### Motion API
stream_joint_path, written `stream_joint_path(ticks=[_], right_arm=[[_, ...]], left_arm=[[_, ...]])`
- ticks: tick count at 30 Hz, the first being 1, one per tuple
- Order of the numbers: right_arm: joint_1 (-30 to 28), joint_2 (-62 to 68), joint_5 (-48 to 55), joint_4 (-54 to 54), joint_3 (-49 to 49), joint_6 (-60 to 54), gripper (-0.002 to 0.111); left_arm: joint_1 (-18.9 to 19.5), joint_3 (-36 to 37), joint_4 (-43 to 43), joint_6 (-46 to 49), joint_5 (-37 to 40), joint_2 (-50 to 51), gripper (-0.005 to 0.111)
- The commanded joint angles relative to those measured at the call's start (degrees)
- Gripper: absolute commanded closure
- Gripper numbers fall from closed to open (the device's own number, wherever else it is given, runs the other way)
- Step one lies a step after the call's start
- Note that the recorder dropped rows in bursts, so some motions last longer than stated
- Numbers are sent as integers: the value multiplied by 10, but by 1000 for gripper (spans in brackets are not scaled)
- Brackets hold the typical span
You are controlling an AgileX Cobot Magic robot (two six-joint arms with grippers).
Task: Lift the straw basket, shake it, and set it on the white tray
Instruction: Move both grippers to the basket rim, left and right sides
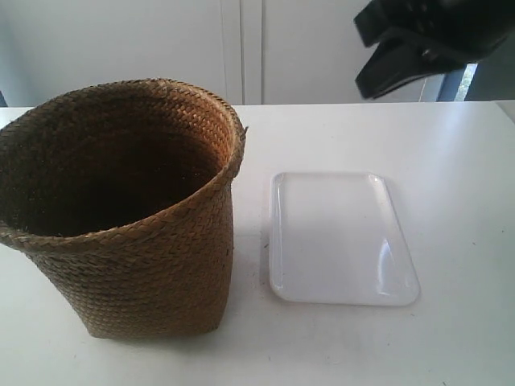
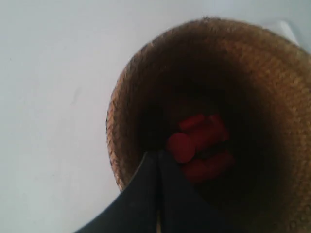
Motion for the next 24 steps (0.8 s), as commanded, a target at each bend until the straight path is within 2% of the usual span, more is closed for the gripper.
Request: stream_joint_path(ticks=[1,4,10,14,15,16,17,18,19,21,24], right_arm=[[28,18,24,14,-1,22,108],[41,19,24,23,-1,22,108],[45,22,-14,123,-1,-19,106],[45,27,-24,165,0,-38,74],[45,31,-24,169,0,-38,62],[47,36,-24,170,0,-38,56],[46,45,-24,184,0,-38,50],[46,51,-23,194,0,-38,47],[46,62,-23,201,0,-38,45],[46,75,-24,201,0,-38,44],[46,96,-22,203,0,-38,44]], left_arm=[[1,-4,8,2,53,11,107],[1,-4,3,-11,53,13,107],[1,-4,-37,-11,53,38,107],[1,-4,-47,-11,53,41,102],[1,1,-47,-8,53,41,92],[1,6,-47,-6,53,41,85],[1,18,-41,5,53,41,70],[1,25,-36,4,53,41,61],[1,38,-32,4,53,41,46],[1,51,-32,4,46,41,36],[1,69,-32,4,12,41,33]])
